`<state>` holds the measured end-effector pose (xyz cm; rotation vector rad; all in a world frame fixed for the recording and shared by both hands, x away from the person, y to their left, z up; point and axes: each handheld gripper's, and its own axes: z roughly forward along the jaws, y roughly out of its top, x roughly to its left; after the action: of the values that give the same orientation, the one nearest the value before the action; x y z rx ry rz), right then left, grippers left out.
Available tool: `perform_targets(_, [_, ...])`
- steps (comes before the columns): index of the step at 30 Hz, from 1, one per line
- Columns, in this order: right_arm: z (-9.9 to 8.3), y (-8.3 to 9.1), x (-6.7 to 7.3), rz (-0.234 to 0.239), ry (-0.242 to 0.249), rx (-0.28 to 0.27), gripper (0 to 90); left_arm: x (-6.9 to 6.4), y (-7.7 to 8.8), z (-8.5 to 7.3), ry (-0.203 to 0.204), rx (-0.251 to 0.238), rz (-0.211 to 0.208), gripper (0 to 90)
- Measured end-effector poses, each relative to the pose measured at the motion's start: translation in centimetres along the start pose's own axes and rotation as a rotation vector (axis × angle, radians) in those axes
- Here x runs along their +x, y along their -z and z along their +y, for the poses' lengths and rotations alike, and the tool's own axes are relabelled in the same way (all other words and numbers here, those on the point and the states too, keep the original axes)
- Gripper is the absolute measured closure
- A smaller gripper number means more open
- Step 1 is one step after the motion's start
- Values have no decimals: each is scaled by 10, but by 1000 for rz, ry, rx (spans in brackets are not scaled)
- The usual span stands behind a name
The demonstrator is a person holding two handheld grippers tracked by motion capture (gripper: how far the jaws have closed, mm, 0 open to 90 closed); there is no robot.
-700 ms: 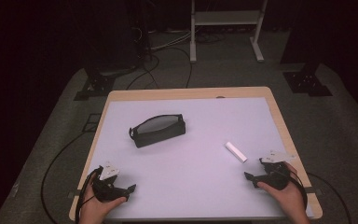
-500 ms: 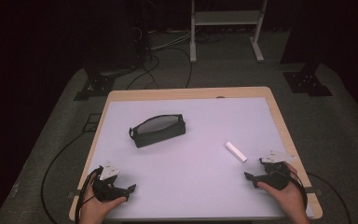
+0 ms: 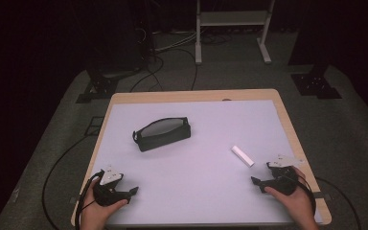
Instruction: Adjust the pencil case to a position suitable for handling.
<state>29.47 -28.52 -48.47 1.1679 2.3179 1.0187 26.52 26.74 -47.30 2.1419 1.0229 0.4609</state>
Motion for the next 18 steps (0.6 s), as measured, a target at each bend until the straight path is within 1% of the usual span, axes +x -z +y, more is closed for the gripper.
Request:
perform_targets(1, [0,0,0,0,0,0,121,0,1,1,-2,-3,-2,227])
perform_targets(3, [0,0,0,0,-1,0,121,1,3,2,-7,-6,-6,263])
perform_targets(4, [0,0,0,0,-1,0,122,1,5,4,-13,-9,-24,277])
perform_targets(5, [0,0,0,0,-1,0,121,2,6,5,-16,-13,-24,285])
perform_targets(7, [0,0,0,0,-1,0,121,2,6,6,-13,-17,-25,290])
perform_targets(8, [0,0,0,1,-1,0,122,3,8,7,-6,-16,-36,323])
perform_targets(9, [0,0,0,1,-2,0,121,3,8,8,-1,-15,-40,334])
perform_targets(10, [0,0,0,1,-2,0,121,5,9,9,-3,-12,-42,339])
perform_targets(13, [0,0,0,1,-2,0,121,7,11,13,-6,-23,-51,379])
perform_targets(18, [0,0,0,1,-2,0,122,10,14,20,-7,-31,-58,409])
